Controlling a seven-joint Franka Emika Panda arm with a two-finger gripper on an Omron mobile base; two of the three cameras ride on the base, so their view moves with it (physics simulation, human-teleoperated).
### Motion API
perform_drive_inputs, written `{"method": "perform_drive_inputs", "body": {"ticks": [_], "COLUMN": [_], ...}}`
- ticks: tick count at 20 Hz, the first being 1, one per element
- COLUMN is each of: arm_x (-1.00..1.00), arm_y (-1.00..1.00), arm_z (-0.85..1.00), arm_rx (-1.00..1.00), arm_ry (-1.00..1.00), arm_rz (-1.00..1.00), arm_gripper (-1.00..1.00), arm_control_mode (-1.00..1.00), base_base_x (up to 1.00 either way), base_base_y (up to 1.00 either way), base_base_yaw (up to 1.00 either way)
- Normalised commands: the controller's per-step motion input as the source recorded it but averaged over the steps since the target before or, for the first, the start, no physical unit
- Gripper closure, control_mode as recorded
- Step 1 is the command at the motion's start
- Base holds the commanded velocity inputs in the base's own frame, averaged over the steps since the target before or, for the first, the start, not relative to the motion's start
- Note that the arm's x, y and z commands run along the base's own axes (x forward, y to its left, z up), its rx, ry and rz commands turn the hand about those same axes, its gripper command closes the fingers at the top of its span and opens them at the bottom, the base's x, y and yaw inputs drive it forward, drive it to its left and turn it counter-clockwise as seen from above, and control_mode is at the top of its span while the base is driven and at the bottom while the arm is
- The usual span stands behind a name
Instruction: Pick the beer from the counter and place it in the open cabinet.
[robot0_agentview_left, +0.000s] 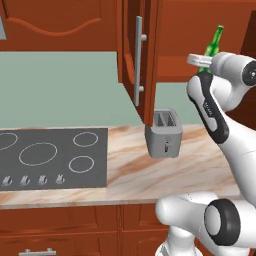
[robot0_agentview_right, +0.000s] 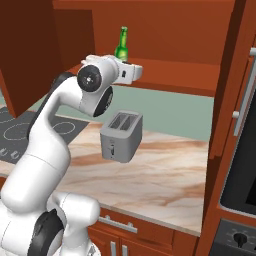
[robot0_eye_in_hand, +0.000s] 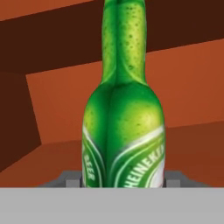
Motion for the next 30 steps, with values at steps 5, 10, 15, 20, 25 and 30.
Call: {"method": "perform_drive_inputs", "body": {"ticks": [5,10,15,20,25,30], "arm_x": [0.15,0.09,0.21,0.39,0.47,0.44], "arm_y": [0.0,0.0,0.0,0.0,0.0,0.0], "arm_z": [0.0,0.03,0.1,0.02,0.0,0.0], "arm_rx": [-0.09,-0.13,-0.11,-0.05,-0.03,-0.01], "arm_ry": [0.0,0.0,0.02,0.04,0.04,0.02], "arm_rz": [0.0,0.0,0.0,0.0,0.0,0.0], "arm_gripper": [1.0,1.0,1.0,1.0,1.0,1.0], "arm_control_mode": [-1.0,-1.0,-1.0,-1.0,-1.0,-1.0], "base_base_x": [0.0,0.0,0.0,0.0,0.0,0.0], "base_base_y": [0.0,0.0,0.0,0.0,0.0,0.0], "base_base_yaw": [0.0,0.0,0.0,0.0,0.0,0.0]}}
